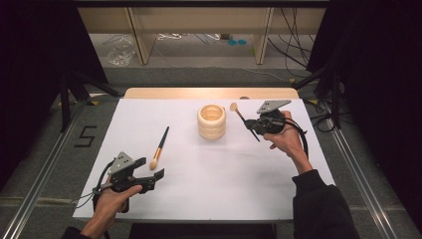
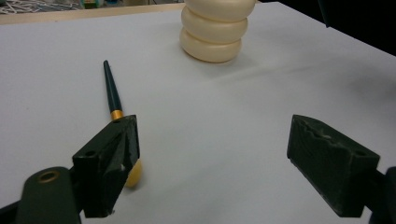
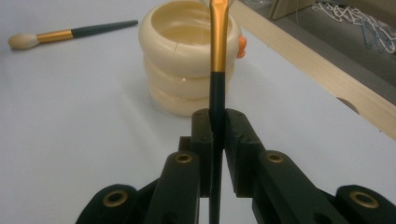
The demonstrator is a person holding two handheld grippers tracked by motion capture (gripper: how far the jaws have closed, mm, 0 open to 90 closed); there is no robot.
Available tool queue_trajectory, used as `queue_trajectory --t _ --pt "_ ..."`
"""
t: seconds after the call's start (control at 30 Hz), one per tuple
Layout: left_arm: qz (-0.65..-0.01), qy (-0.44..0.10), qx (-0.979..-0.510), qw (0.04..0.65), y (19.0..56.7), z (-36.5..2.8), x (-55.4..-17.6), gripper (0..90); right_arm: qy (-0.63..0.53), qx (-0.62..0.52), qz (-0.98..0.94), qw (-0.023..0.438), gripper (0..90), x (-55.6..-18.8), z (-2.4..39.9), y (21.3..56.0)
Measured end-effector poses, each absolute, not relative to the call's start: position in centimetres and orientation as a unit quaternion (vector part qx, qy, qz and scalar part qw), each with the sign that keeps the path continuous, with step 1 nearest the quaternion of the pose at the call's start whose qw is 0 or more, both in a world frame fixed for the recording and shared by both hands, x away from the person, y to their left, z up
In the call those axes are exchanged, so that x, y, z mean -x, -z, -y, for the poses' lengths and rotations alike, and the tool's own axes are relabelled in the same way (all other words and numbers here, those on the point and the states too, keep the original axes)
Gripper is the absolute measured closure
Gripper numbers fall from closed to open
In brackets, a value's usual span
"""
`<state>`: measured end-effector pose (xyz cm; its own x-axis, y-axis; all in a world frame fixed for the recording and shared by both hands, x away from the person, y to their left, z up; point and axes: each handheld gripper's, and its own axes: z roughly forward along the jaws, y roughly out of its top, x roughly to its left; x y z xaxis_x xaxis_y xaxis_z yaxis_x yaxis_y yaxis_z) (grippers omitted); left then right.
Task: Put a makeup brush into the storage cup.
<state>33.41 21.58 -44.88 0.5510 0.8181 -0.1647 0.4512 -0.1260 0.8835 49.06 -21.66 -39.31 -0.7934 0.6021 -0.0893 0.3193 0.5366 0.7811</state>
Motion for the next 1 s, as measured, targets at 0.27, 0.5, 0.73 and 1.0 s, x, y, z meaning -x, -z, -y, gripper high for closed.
queue_trajectory --t 0.27,0.5,0.73,1.0 --pt "-0.436 -0.185 -0.727 0.497 44.9 -21.6 -33.4 16.8 -0.428 -0.275 -0.841 0.182 83.2 -49.6 21.1 38.4" --pt "-0.437 -0.185 -0.725 0.498 44.9 -21.6 -33.3 16.8 -0.444 -0.273 -0.832 0.189 83.2 -50.1 20.0 37.8" --pt "-0.438 -0.184 -0.726 0.497 44.9 -21.6 -33.4 16.8 -0.451 -0.267 -0.831 0.186 83.2 -50.8 18.7 37.1" --pt "-0.44 -0.184 -0.725 0.497 44.9 -21.6 -33.4 16.7 -0.468 -0.265 -0.825 0.174 83.2 -52.2 16.6 36.6"
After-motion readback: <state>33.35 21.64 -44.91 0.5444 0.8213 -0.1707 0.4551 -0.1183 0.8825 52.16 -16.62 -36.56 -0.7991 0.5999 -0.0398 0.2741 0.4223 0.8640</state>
